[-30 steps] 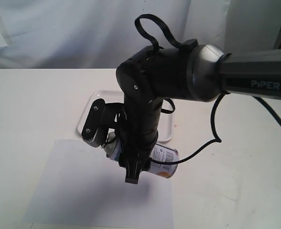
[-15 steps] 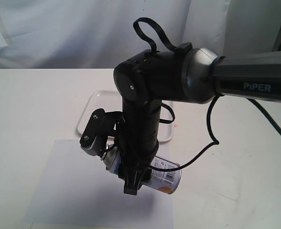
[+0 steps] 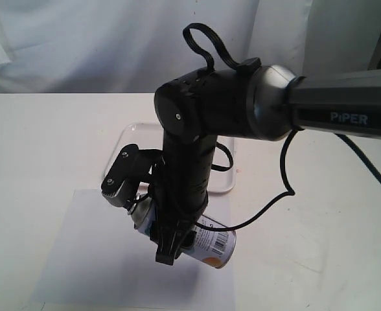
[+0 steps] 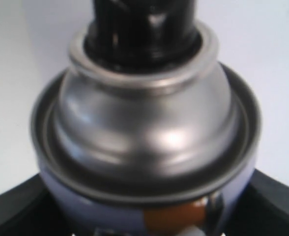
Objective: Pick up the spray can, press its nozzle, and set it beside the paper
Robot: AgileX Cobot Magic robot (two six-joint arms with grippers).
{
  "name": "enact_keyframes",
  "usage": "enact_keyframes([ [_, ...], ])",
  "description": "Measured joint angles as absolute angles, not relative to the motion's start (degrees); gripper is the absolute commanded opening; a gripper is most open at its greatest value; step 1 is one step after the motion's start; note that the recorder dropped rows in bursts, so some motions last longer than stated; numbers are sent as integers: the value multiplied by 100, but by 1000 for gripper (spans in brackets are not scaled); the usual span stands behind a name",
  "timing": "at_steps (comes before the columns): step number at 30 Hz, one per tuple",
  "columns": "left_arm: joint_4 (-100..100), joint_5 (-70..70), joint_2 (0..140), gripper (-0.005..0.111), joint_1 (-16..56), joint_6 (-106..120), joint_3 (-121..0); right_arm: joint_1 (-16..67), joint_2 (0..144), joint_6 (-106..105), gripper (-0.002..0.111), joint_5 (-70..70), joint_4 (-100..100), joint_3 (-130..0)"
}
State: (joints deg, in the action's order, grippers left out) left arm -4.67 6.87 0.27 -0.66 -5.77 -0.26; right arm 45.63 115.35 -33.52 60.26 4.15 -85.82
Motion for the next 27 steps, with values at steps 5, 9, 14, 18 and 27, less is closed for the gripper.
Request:
enact_keyframes([
  [5, -282, 1676, 18, 0, -66, -839, -26, 4563, 11535, -3320, 0, 5990, 453, -8582],
  [9, 1171, 870, 319, 0, -66, -1121, -628, 4563, 11535, -3296, 0, 5915, 463, -8582],
  [14, 1427, -294, 2179, 0, -66, -1440, -2093, 4563, 11535, -3296, 0, 5916, 474, -8582],
  [18, 1427, -1365, 3725, 0, -66, -1704, -3133, 4563, 11535, -3296, 0, 5916, 509, -8582],
  [27, 1450, -3426, 6547, 0, -66, -1726, -4804, 4563, 11535, -3283, 0, 5916, 594, -8582],
])
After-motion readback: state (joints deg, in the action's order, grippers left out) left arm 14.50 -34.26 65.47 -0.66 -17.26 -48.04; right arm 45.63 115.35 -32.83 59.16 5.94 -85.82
